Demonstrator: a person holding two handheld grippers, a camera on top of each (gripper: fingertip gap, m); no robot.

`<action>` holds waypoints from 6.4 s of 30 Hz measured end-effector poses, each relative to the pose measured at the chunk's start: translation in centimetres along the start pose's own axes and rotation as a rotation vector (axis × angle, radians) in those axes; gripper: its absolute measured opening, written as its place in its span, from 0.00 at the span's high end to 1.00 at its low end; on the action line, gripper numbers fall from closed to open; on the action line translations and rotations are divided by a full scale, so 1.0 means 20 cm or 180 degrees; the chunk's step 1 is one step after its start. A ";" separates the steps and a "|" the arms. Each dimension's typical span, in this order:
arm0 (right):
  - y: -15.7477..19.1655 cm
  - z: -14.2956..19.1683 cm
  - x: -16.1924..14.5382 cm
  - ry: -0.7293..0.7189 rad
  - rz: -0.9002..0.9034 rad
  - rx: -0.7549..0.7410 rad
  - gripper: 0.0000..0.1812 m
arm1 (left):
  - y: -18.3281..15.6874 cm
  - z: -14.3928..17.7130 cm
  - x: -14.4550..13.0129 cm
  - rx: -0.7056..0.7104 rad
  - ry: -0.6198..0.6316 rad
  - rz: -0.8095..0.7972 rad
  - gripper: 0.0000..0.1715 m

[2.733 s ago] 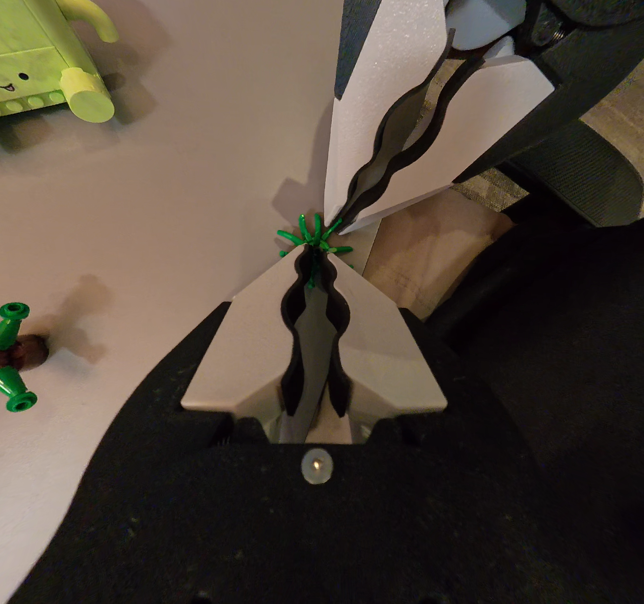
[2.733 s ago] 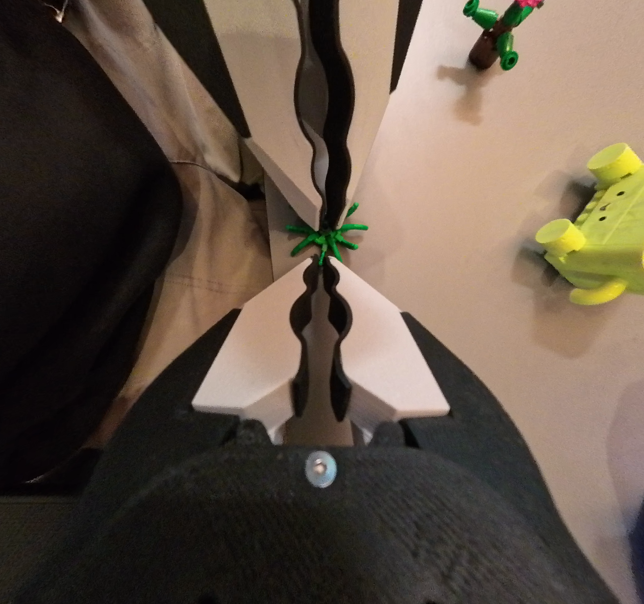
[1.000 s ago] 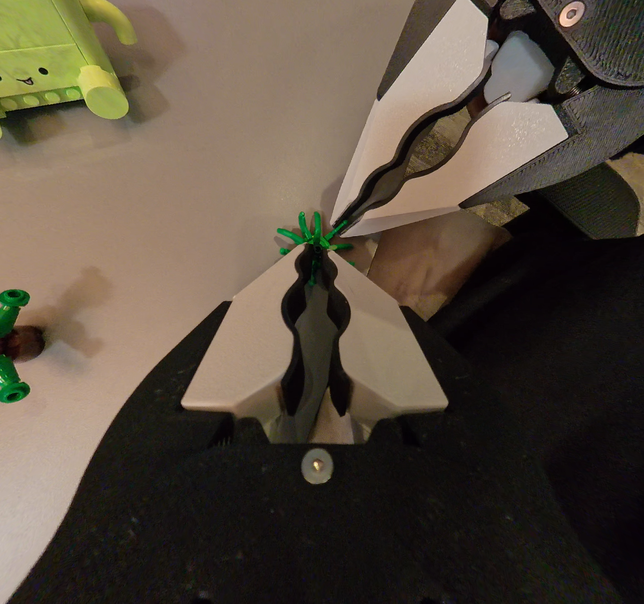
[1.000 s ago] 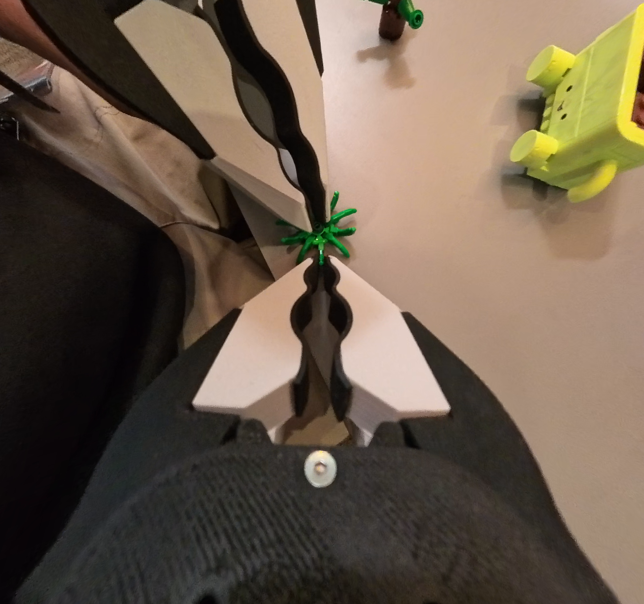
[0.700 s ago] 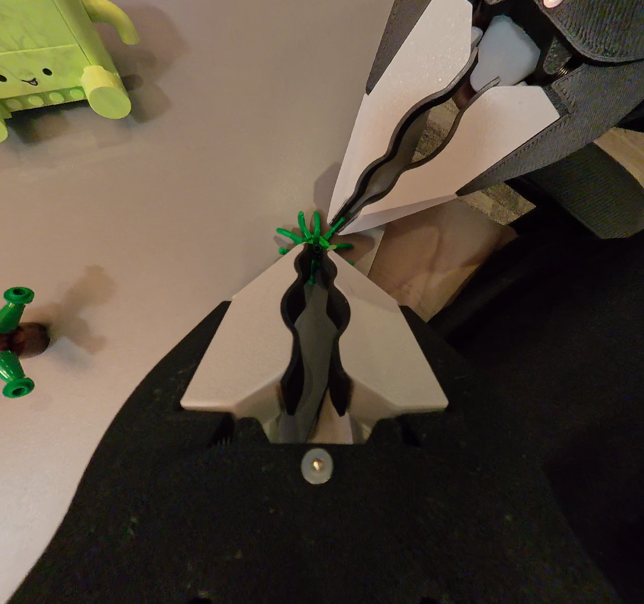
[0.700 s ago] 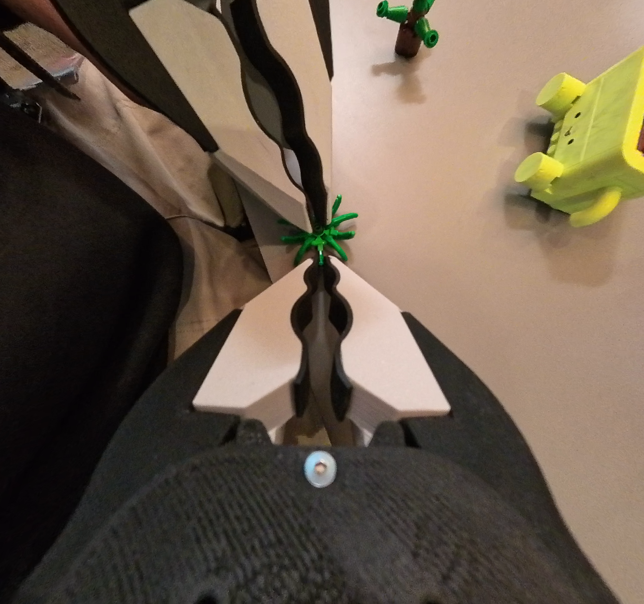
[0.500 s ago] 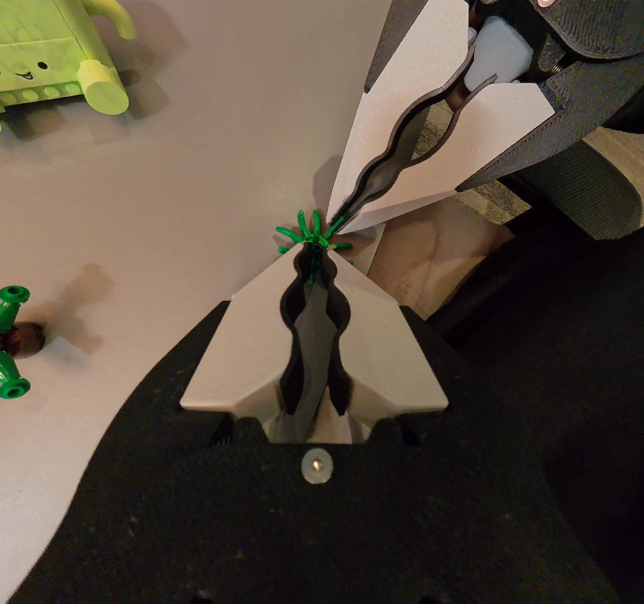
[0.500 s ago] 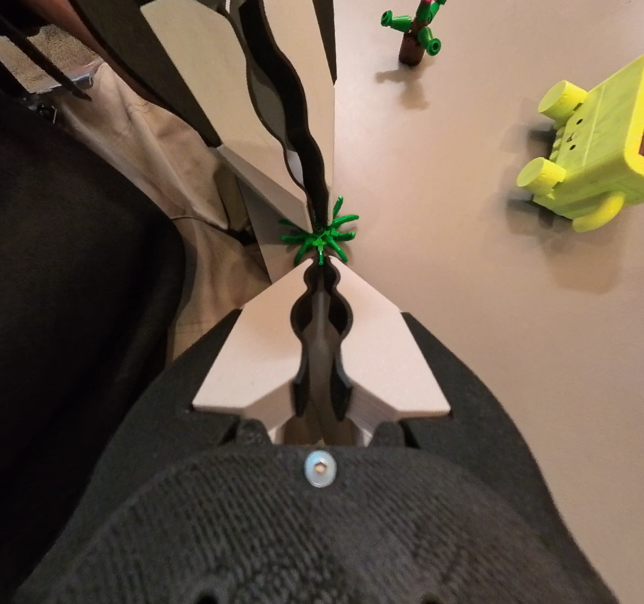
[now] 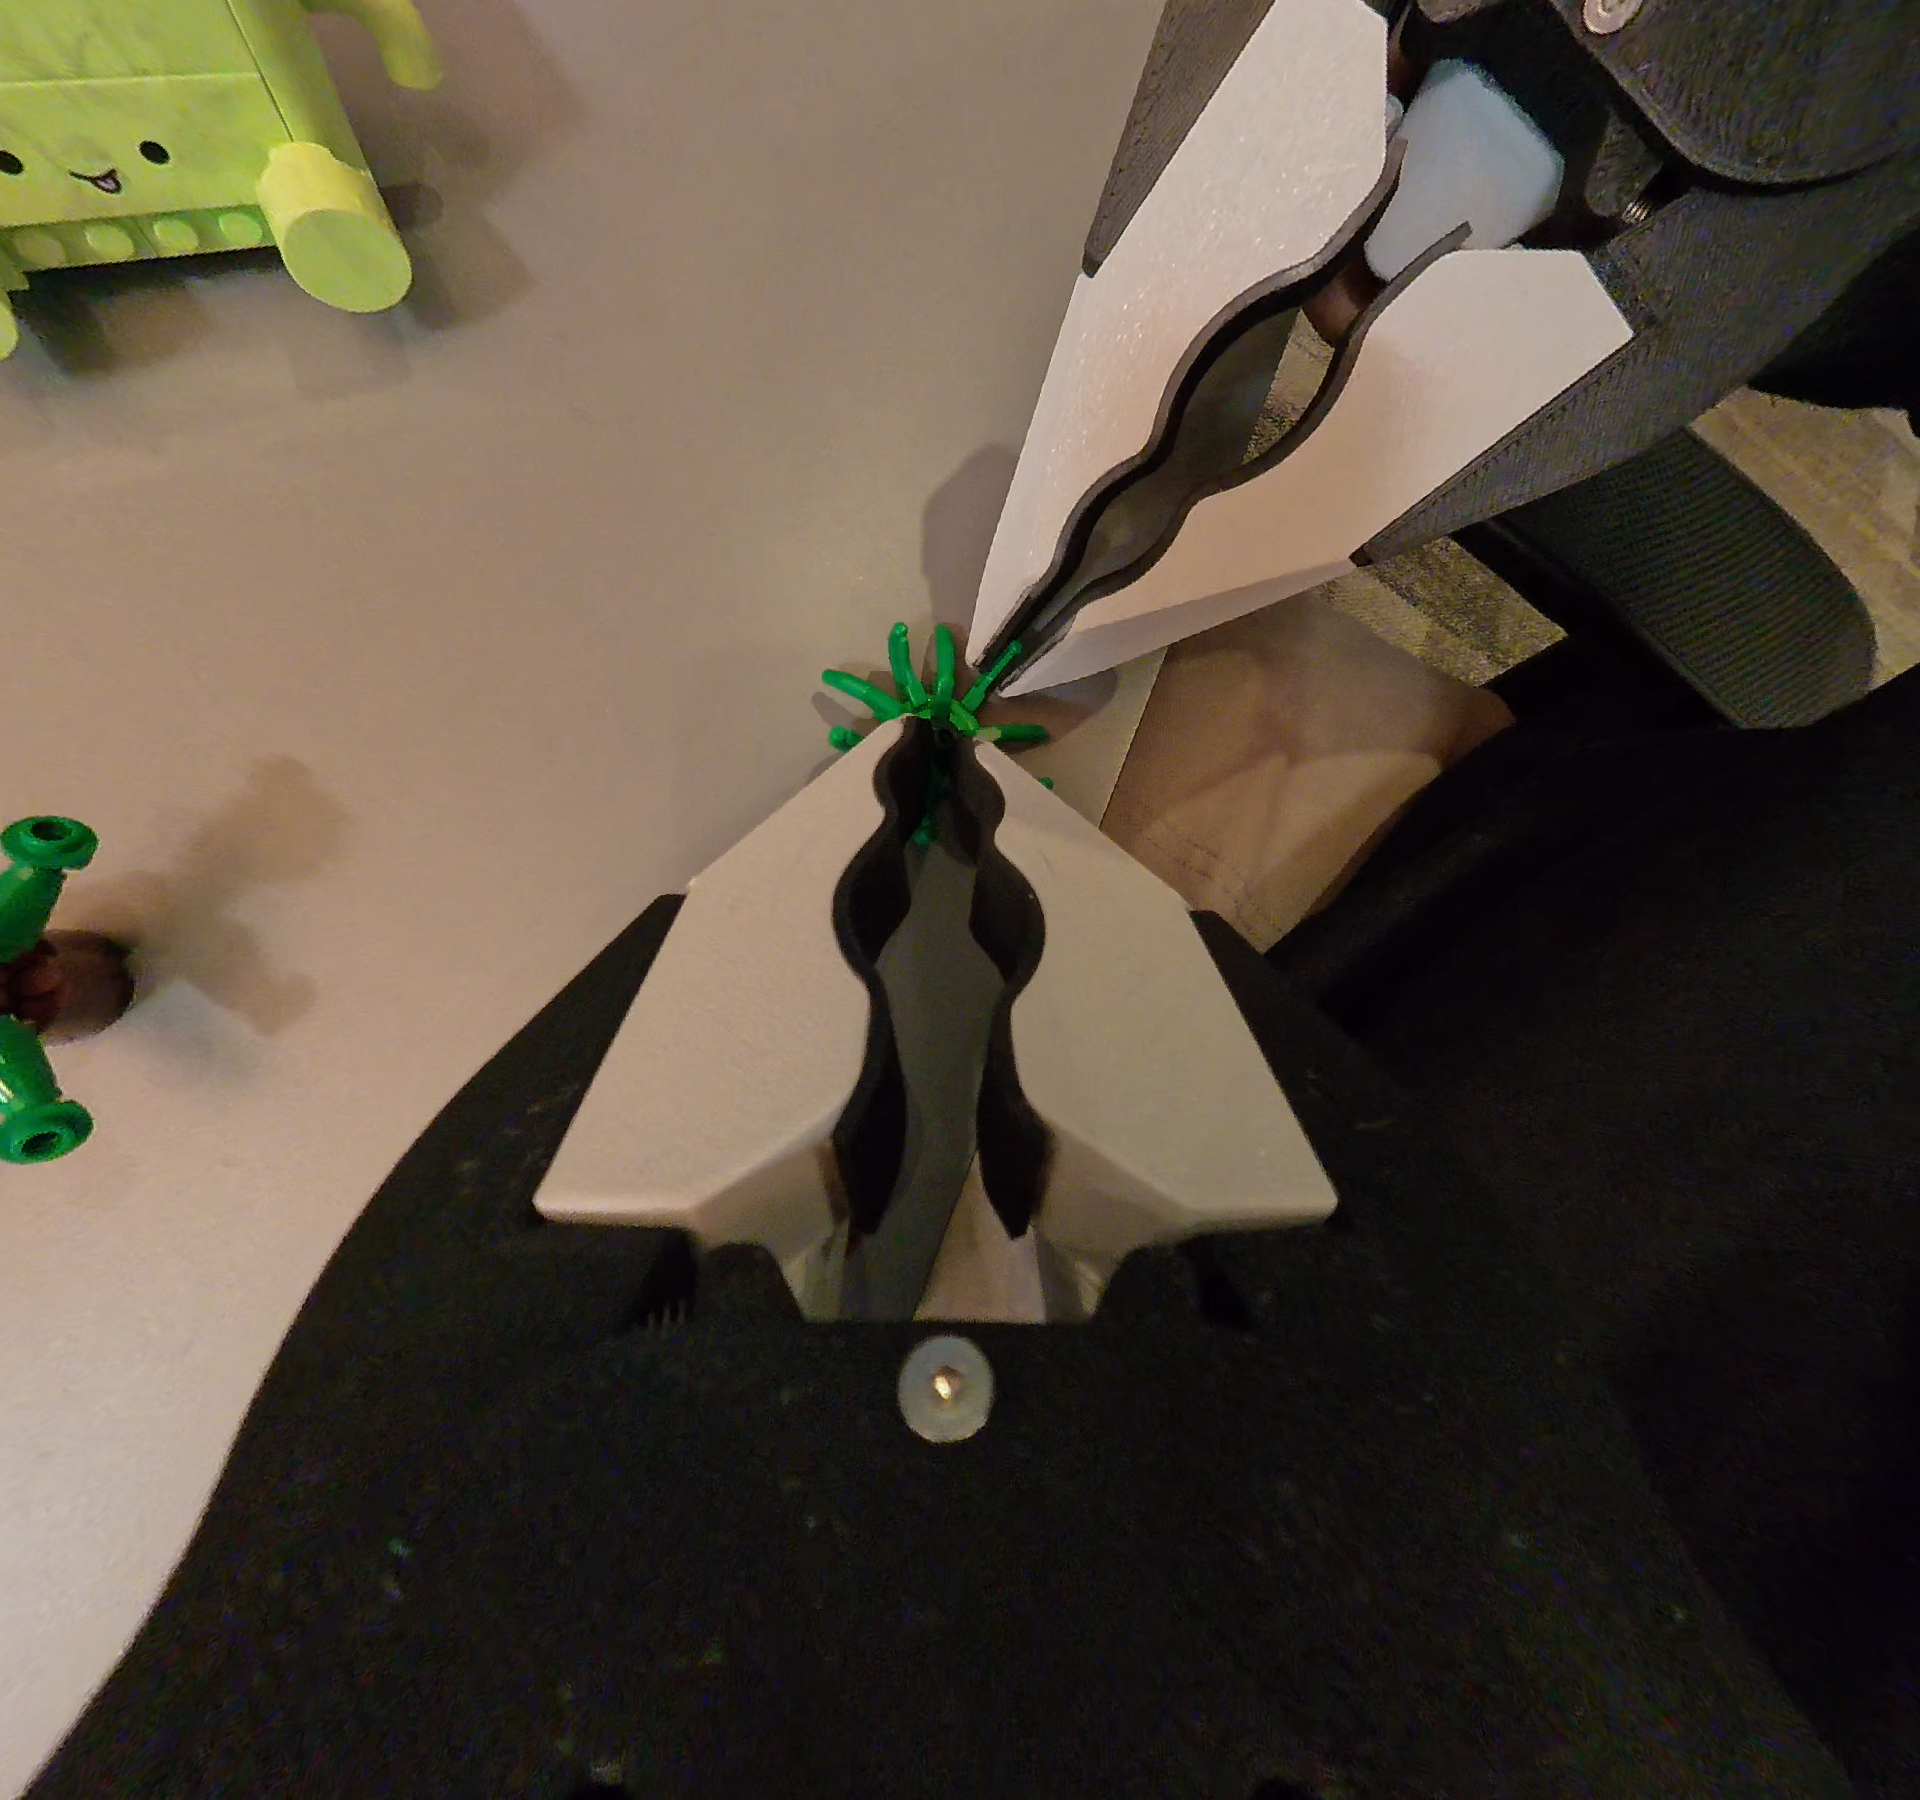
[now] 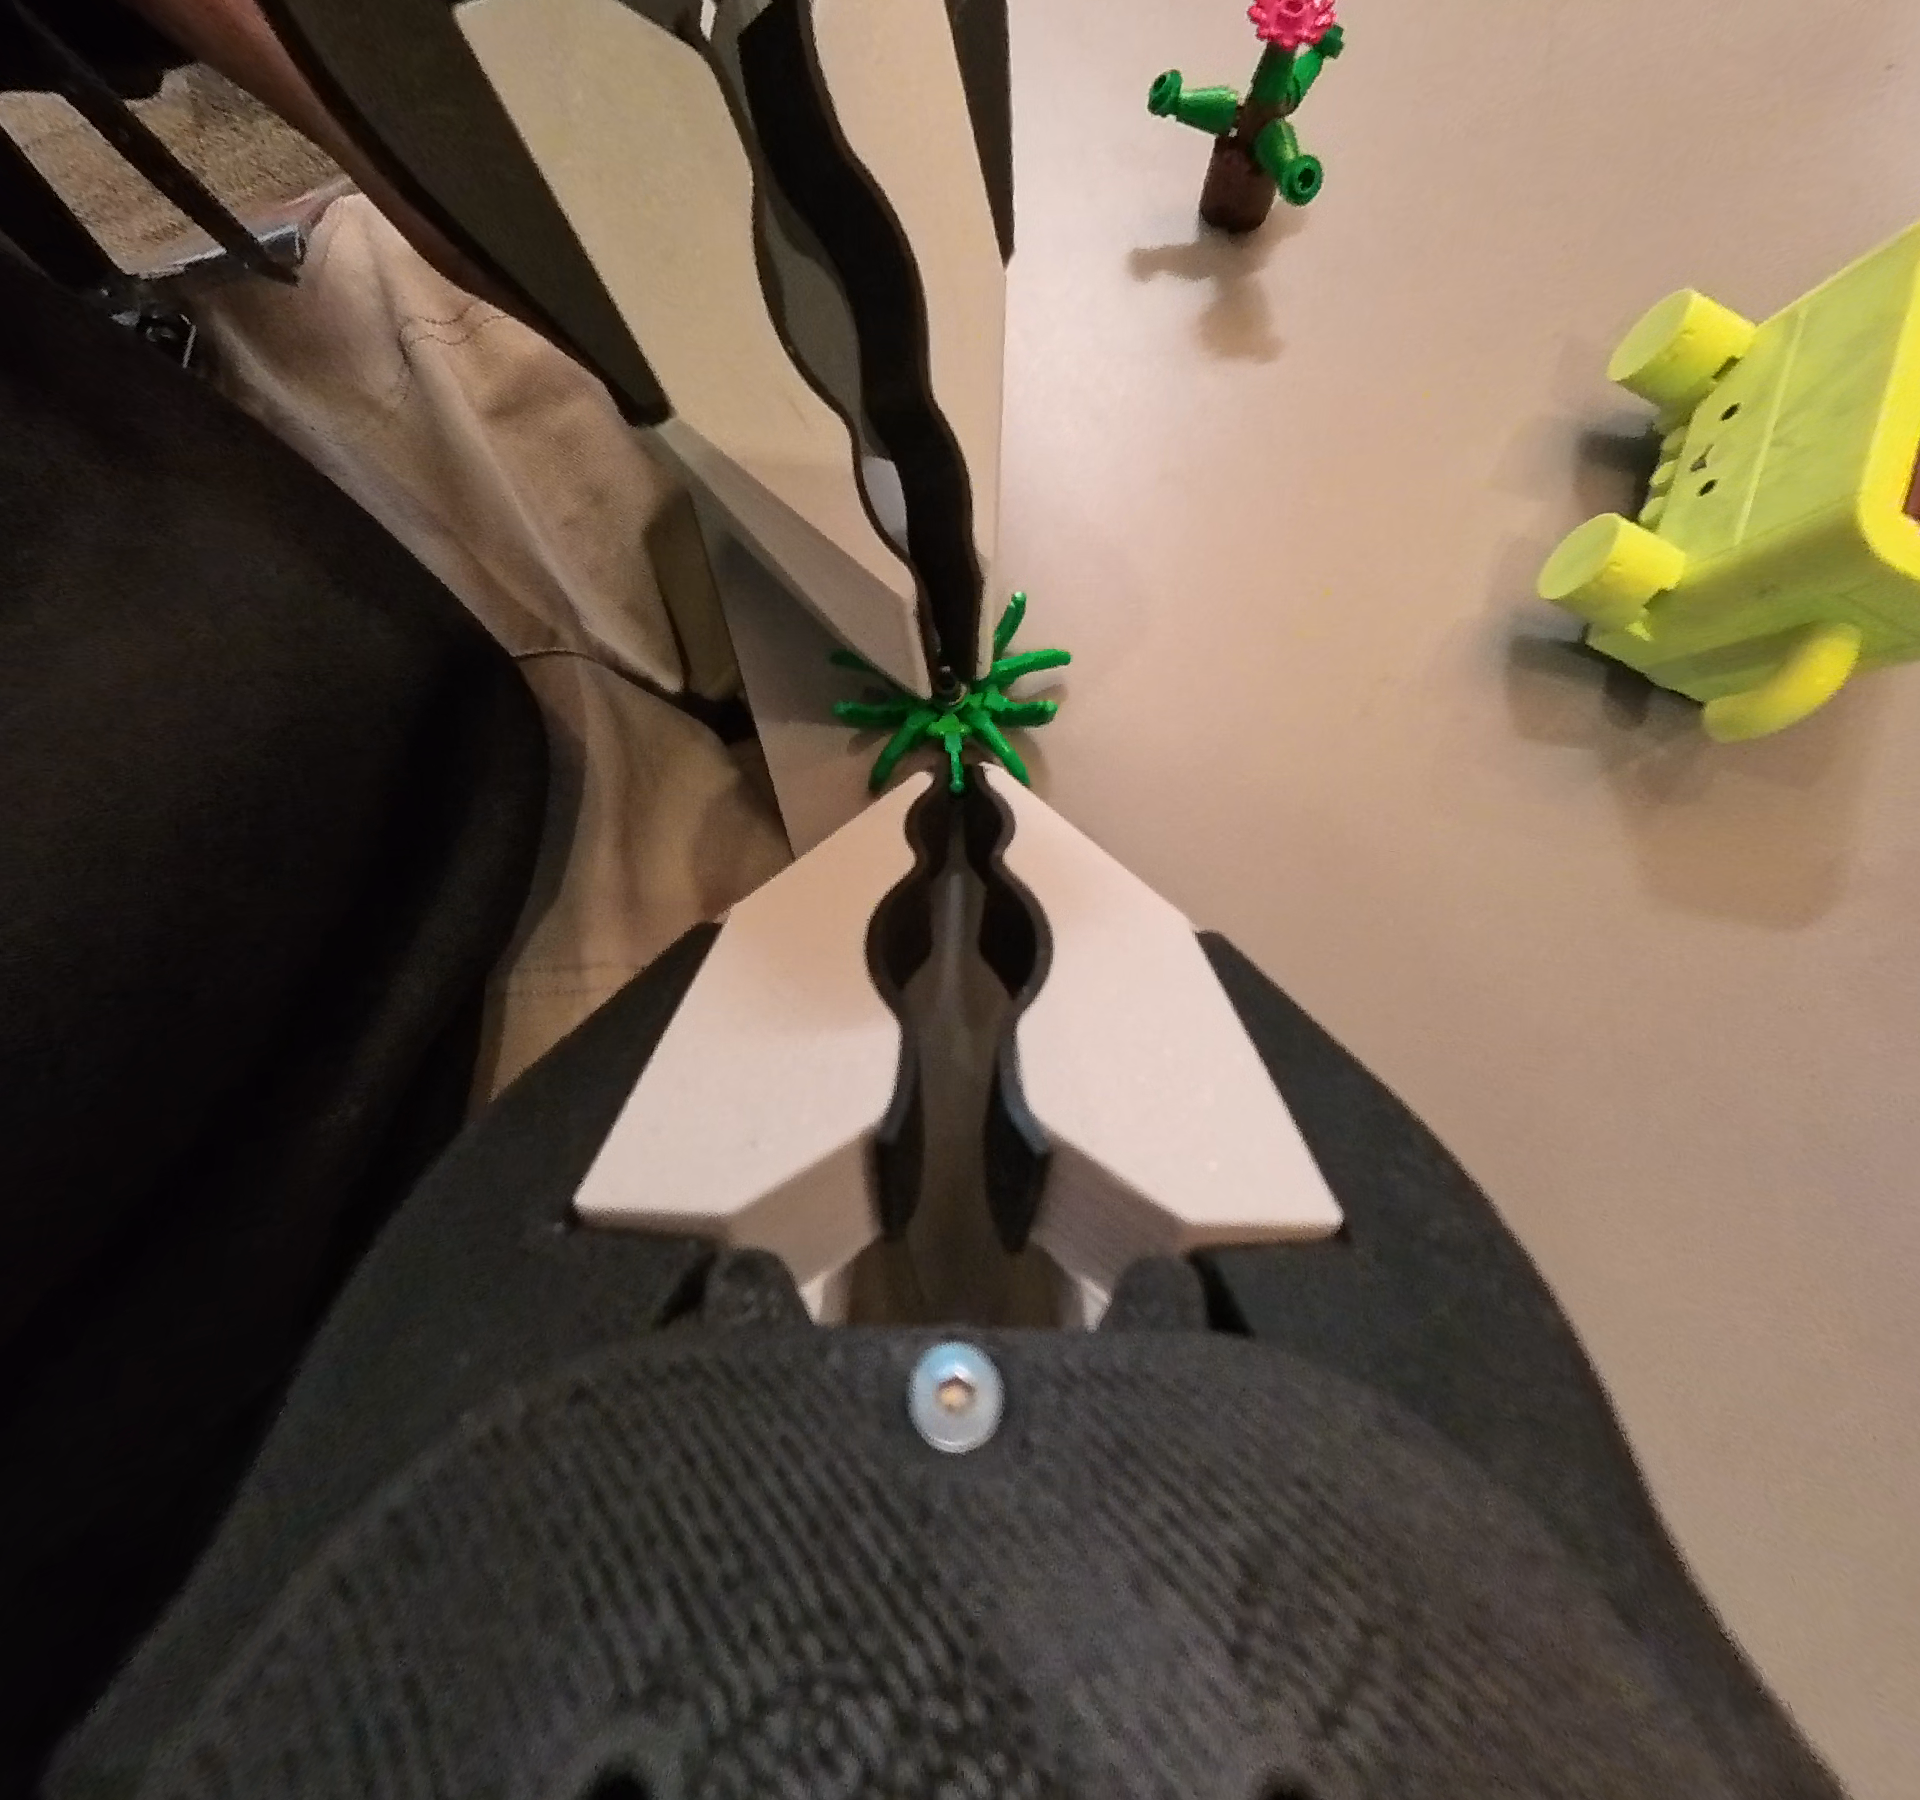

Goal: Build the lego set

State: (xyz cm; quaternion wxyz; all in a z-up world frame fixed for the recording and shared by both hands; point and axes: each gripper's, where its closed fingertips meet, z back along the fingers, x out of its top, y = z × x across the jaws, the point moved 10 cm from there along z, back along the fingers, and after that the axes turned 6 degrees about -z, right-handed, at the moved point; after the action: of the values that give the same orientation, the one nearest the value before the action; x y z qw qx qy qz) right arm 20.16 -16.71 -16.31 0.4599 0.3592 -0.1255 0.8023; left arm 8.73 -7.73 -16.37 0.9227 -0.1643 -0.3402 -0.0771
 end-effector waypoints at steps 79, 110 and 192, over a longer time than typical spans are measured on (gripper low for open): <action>0.05 -0.08 0.17 -0.1070 0.0536 -0.0045 0.80 | 0.08 0.30 -0.19 0.0488 -0.0930 -0.1056 0.71; 0.04 -0.16 0.18 -0.0688 0.0370 -0.0243 1.00 | 0.08 0.23 -0.15 0.0592 -0.0758 -0.0939 1.00; -0.27 0.08 0.17 -0.1993 -0.0284 -0.0869 0.92 | 0.34 0.44 -0.14 0.0368 -0.2001 -0.0344 0.84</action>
State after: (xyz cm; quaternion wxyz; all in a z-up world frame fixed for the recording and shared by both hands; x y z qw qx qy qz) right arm 24.26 -12.49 -13.56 0.4775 0.5283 -0.3509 0.6080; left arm 2.96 1.81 -13.67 0.7748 -0.1091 -0.6206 -0.0521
